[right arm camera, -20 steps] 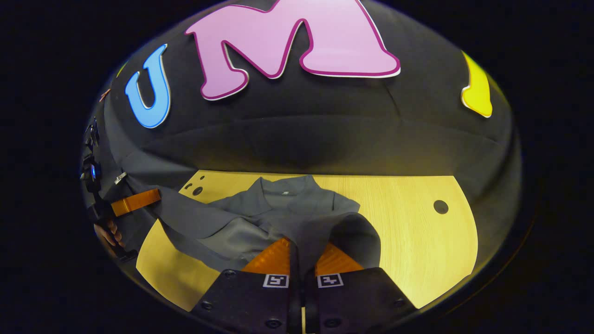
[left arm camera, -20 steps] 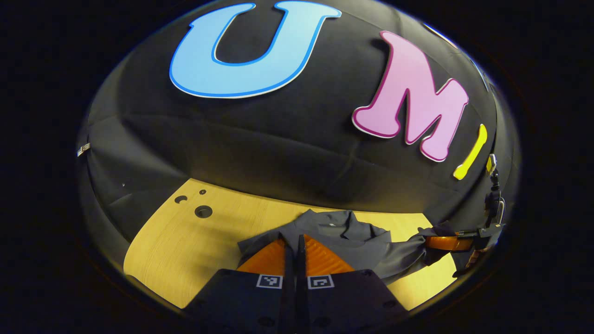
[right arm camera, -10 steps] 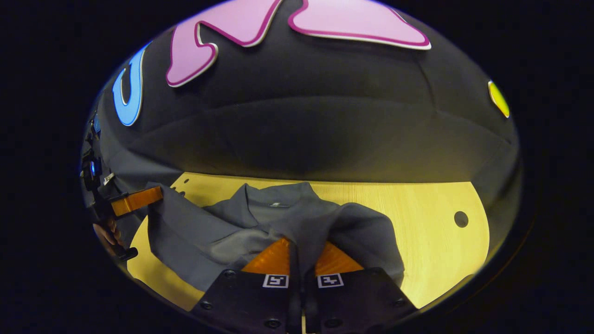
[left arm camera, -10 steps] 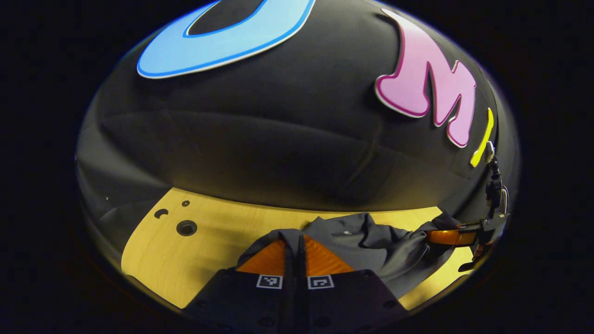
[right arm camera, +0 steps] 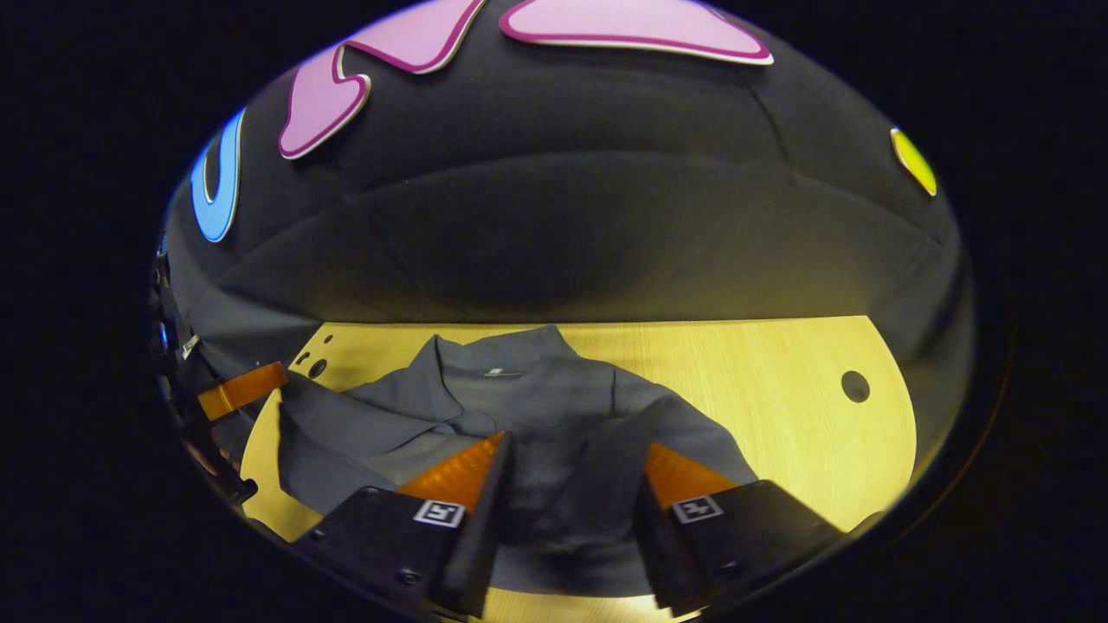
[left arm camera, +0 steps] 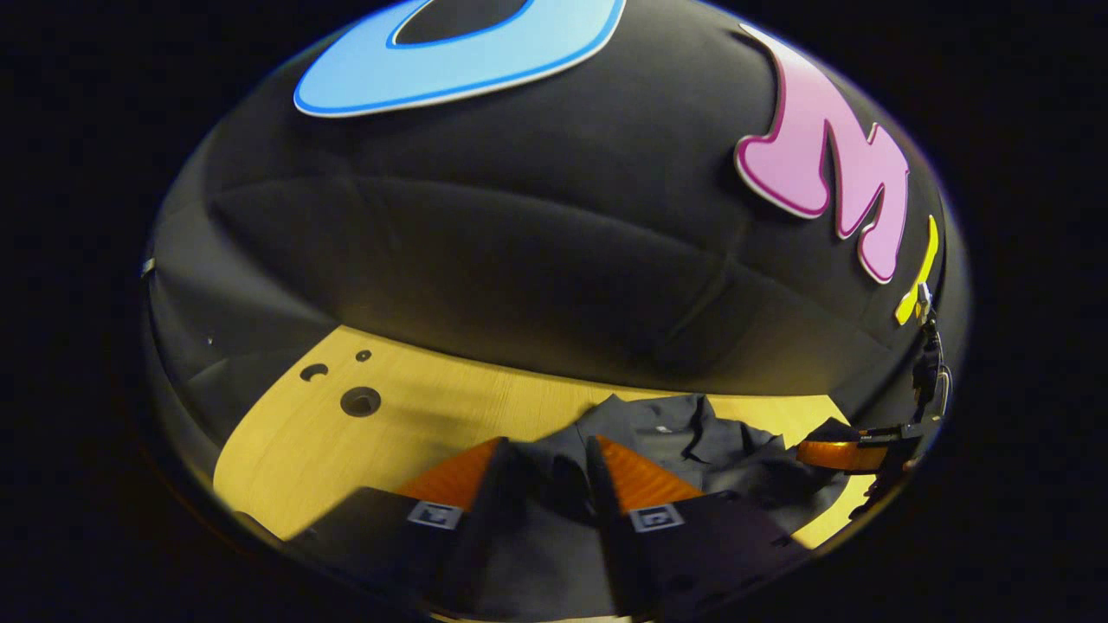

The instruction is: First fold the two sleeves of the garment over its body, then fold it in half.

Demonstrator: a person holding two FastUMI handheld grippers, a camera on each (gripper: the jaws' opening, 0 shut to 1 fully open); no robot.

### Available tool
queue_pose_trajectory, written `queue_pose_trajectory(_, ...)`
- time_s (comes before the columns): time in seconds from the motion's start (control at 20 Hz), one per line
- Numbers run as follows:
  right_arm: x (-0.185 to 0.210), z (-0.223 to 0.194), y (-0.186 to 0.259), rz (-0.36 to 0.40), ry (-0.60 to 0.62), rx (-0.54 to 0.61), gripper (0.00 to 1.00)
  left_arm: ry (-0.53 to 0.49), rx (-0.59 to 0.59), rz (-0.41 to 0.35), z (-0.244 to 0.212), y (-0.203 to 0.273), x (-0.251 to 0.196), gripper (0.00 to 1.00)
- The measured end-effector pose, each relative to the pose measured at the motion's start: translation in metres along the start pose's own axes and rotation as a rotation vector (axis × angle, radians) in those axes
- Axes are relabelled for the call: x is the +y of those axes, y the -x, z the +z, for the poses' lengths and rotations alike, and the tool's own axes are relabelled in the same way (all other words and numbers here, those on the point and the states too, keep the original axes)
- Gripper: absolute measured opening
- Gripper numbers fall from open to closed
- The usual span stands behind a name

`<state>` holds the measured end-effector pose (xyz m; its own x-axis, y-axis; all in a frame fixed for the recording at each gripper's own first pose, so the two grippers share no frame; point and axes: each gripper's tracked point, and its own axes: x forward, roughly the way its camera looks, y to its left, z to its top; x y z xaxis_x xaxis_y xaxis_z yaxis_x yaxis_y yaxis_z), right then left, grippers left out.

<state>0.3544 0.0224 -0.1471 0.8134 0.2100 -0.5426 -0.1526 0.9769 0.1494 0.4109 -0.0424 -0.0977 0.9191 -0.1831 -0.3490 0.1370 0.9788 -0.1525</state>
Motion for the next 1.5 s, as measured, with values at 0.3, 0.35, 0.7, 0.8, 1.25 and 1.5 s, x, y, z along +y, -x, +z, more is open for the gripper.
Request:
queue_pose_trajectory(0.3,0.004,0.022,0.08,-0.046,0.006,-0.118,0.99,-0.063,-0.136,0.044,0.046,0.089,-0.007,0.95)
queue_pose_trajectory(0.35,0.007,0.025,0.099,-0.055,0.005,-0.145,0.99,-0.08,-0.16,0.047,0.051,0.109,-0.01,0.95)
queue_pose_trajectory(0.7,0.032,0.012,0.223,-0.097,0.068,-0.297,0.99,-0.178,-0.308,0.066,0.063,0.25,-0.036,0.96)
queue_pose_trajectory(0.8,0.045,0.002,0.252,-0.083,0.056,-0.329,0.98,-0.176,-0.334,0.082,0.055,0.283,-0.039,0.96)
queue_pose_trajectory(1.25,0.081,-0.076,0.324,-0.05,0.109,-0.314,0.99,-0.121,-0.402,0.094,0.002,0.369,-0.048,0.96)
queue_pose_trajectory(1.5,0.082,-0.109,0.348,-0.049,0.138,-0.306,1.0,-0.132,-0.408,0.138,-0.025,0.397,-0.041,0.96)
